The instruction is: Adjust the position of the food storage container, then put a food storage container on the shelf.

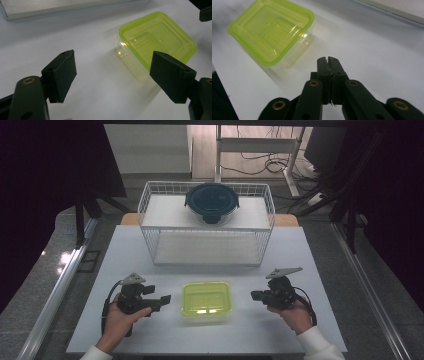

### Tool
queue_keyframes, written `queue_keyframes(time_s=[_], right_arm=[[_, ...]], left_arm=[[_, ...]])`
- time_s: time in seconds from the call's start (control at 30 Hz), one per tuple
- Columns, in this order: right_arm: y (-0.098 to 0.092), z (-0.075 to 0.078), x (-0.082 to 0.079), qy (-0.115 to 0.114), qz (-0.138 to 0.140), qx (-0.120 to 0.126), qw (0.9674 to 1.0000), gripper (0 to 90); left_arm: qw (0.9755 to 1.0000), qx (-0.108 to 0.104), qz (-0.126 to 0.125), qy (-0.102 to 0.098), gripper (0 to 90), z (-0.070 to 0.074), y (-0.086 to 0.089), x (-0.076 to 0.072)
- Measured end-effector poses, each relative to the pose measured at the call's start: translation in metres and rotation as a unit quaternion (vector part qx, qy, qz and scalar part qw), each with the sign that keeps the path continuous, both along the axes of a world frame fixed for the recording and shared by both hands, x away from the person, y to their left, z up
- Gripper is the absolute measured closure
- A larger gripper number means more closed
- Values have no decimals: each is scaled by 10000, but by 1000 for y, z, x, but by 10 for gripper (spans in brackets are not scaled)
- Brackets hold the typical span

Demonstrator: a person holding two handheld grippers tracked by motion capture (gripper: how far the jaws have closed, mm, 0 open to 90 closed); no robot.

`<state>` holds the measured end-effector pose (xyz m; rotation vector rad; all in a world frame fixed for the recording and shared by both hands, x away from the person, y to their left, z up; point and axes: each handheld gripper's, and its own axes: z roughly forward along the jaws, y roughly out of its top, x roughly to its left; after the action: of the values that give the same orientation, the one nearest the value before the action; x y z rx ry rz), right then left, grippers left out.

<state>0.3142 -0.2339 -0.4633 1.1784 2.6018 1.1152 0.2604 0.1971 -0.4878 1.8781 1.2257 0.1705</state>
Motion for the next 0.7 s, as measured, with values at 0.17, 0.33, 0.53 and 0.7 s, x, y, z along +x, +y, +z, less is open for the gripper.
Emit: queue_keyframes(time_s=[0.17, 0.33, 0.53, 0.7], right_arm=[[-6, -5, 0, 364, -547, 382, 9971, 348], [-10, -4, -2, 395, -780, 810, 9929, 260], [-6, -5, -1, 584, -708, 1369, 9863, 247], [2, -3, 3, 675, -556, 1538, 9842, 246]], left_arm=[[10000, 49, 60, -43, 203, 1, 0, -2], [9999, 59, 142, -71, 191, 4, -3, -6], [9998, 76, 154, -46, 184, 4, -4, -9], [9998, -71, 195, -12, 179, 6, -3, -10]])
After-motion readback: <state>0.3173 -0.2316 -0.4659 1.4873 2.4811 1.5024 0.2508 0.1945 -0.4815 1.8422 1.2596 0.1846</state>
